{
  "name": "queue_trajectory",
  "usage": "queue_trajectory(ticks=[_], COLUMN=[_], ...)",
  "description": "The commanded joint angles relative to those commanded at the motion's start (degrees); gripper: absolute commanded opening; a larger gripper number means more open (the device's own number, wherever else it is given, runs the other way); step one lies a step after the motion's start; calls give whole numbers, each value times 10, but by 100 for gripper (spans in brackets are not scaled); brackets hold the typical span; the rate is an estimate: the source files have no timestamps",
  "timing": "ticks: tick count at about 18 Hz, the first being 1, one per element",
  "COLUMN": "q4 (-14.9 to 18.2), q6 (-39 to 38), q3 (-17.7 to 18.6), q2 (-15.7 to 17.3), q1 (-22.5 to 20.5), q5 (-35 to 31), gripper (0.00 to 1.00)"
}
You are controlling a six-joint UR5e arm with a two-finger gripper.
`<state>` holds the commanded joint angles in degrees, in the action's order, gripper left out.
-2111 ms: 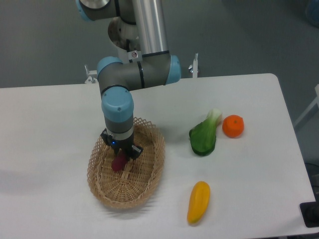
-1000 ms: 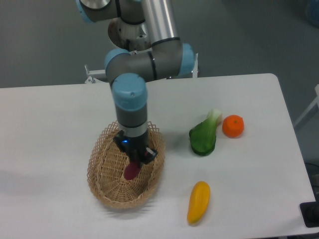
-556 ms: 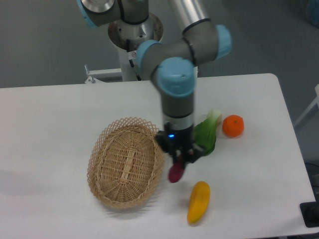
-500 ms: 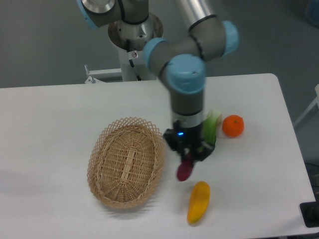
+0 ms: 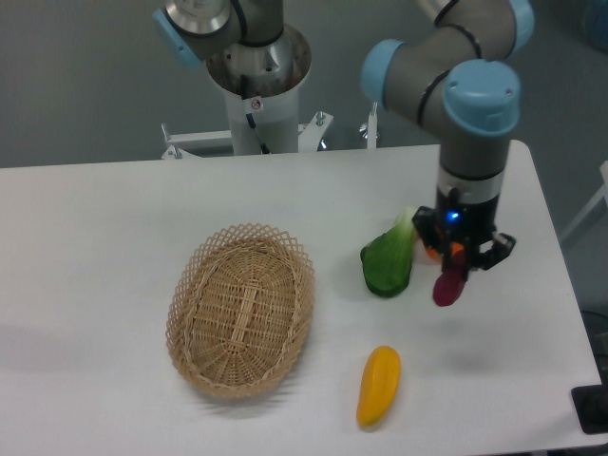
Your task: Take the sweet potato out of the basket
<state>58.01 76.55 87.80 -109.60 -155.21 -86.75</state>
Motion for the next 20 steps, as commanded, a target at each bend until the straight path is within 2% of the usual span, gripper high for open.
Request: queue_trajectory(ticks=[10,20], q4=[-7,-7], q6=[0,-1], q3=[-2,1], q2=[-12,-10], q1=[0,0], q5=[0,0], gripper=[32,32])
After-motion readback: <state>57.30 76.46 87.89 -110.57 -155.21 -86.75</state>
